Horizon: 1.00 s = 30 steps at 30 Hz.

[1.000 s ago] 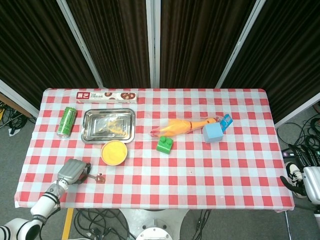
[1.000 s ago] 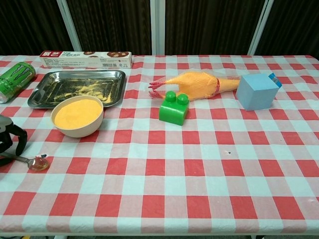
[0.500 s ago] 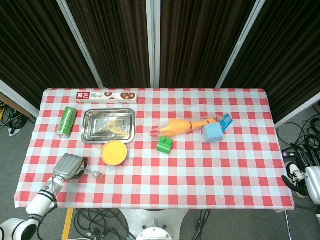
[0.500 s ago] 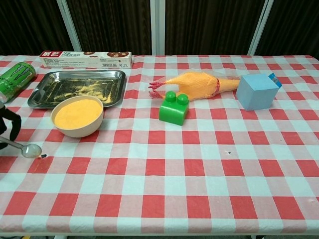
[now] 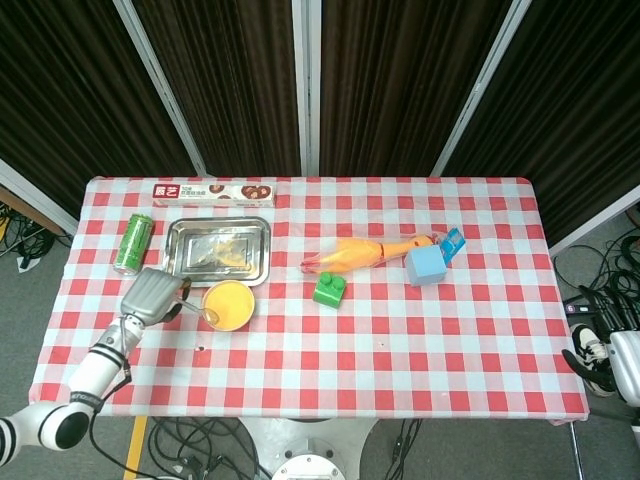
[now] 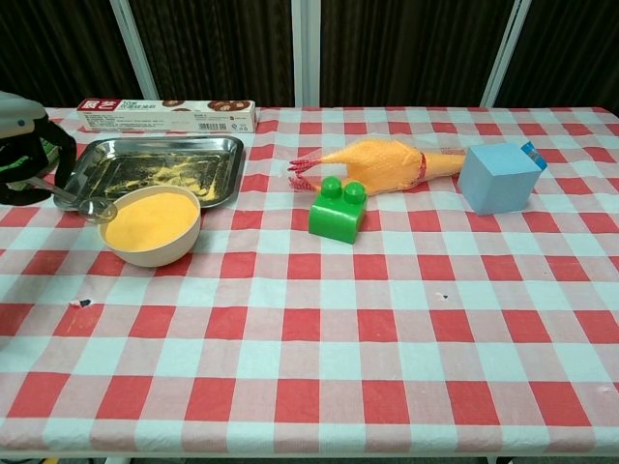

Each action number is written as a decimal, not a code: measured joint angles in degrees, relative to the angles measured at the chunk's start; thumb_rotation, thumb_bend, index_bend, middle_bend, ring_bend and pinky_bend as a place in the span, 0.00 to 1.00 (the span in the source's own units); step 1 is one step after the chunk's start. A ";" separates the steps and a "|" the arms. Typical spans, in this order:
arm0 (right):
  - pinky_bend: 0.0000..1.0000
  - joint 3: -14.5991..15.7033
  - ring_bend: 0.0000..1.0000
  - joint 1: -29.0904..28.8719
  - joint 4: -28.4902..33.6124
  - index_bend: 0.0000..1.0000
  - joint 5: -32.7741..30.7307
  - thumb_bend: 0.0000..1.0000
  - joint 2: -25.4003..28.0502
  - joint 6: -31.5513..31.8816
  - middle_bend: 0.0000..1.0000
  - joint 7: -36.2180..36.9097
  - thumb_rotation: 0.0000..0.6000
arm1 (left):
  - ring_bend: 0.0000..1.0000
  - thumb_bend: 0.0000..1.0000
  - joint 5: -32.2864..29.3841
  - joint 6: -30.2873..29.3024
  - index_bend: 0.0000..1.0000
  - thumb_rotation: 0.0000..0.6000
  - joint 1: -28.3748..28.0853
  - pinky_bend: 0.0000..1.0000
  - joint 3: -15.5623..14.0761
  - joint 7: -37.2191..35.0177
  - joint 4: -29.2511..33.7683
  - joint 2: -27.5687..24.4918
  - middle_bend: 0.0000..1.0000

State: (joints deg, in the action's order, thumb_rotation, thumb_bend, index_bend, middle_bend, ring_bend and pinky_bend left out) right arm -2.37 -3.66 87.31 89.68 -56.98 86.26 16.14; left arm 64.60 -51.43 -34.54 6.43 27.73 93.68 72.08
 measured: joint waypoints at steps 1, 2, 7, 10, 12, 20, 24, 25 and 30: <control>0.04 0.00 0.00 0.04 0.00 0.00 -0.04 0.17 0.01 0.03 0.12 0.02 1.00 | 0.86 0.42 -1.20 0.17 0.62 1.00 -0.72 0.93 0.13 1.75 0.02 0.39 0.91; 0.04 0.06 0.00 0.09 0.00 0.00 -0.04 0.17 0.02 0.04 0.12 0.04 1.00 | 0.86 0.42 -2.52 0.35 0.62 1.00 -1.43 0.93 0.24 3.41 0.00 0.84 0.91; 0.04 0.20 0.00 0.33 -0.03 0.00 -0.46 0.17 0.02 -0.09 0.12 0.18 1.00 | 0.86 0.42 -10.89 1.33 0.62 1.00 -5.09 0.93 0.53 9.70 -0.18 3.18 0.91; 0.04 0.23 0.00 0.41 -0.16 0.00 -0.56 0.17 -0.03 -0.13 0.12 0.29 1.00 | 0.86 0.42 -15.48 1.92 0.61 1.00 -6.97 0.93 0.46 11.35 -0.23 4.15 0.91; 0.04 0.27 0.00 0.42 -0.25 0.00 -0.45 0.17 -0.06 -0.10 0.12 0.42 1.00 | 0.86 0.42 -18.34 2.14 0.61 1.00 -8.19 0.93 0.34 12.30 -0.31 4.78 0.90; 0.04 0.07 0.00 0.17 -0.17 0.00 -0.37 0.17 0.13 -0.20 0.12 0.31 1.00 | 0.86 0.42 -24.15 0.14 0.55 1.00 -11.56 0.93 -0.70 14.87 0.50 6.52 0.90; 0.04 -0.07 0.00 0.01 -0.12 0.00 -0.45 0.17 0.17 -0.32 0.12 0.26 1.00 | 0.86 0.42 -25.09 -0.24 0.50 1.00 -12.50 0.93 -1.52 15.08 0.55 6.58 0.89; 0.04 -0.09 0.00 -0.01 -0.10 0.00 -0.45 0.17 0.18 -0.32 0.12 0.21 1.00 | 0.86 0.42 -25.26 -0.20 0.49 1.00 -12.63 0.93 -1.64 15.01 0.52 6.52 0.89; 0.04 -0.31 0.00 -0.07 0.05 0.00 -0.48 0.17 0.39 -0.09 0.12 0.02 1.00 | 0.86 0.42 -25.29 -0.81 0.48 1.00 -12.90 0.93 -2.30 14.25 0.75 5.75 0.89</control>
State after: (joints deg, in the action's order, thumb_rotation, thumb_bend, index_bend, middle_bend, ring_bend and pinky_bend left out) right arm -2.68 -3.74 87.36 89.20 -56.59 86.17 16.17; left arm 39.31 -52.24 -47.43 4.13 41.98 94.43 77.83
